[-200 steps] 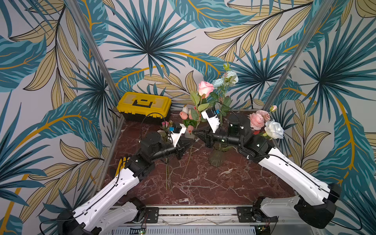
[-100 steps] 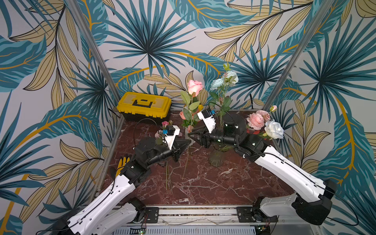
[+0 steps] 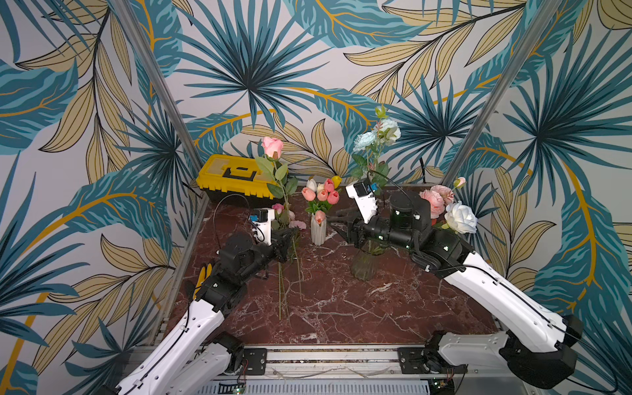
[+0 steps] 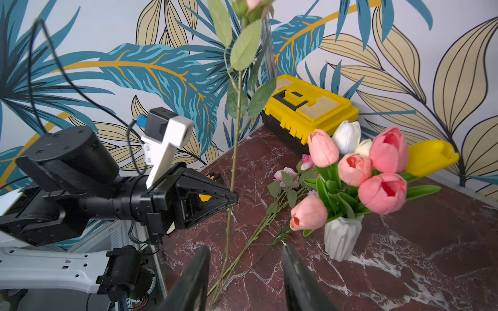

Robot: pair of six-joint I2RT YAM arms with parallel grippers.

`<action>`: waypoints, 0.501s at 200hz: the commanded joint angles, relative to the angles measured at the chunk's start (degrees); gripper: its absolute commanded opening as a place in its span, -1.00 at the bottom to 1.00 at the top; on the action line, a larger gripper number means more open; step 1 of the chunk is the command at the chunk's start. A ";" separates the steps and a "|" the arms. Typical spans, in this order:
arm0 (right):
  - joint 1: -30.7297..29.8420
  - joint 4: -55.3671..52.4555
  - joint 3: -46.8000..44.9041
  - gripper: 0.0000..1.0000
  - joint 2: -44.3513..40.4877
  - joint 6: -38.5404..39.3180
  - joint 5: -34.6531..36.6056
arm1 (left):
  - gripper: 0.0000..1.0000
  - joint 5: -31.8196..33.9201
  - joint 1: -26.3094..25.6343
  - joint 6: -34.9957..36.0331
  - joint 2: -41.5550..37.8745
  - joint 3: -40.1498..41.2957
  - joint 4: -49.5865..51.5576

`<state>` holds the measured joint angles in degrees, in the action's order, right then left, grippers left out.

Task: Pick out pink flowers from the vase
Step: Place the flower at the center of the board.

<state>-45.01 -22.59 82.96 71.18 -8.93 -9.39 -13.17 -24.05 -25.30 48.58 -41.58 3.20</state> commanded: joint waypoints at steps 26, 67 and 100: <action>-0.16 -1.21 -0.74 -0.09 -1.96 1.11 1.15 | -1.00 -3.42 3.81 -2.62 10.07 2.39 2.33; -0.16 -1.05 -1.92 -0.09 -1.40 1.27 -0.31 | -1.00 -5.55 4.13 -0.57 22.04 -3.72 8.49; -0.16 -0.96 -2.16 -0.09 -1.30 1.70 -0.41 | -1.00 -4.46 4.51 -2.11 27.22 -5.73 10.15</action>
<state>-44.99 -22.85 81.89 69.76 -8.47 -9.08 -17.45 -20.18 -27.07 74.15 -42.87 10.79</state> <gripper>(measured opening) 0.453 0.060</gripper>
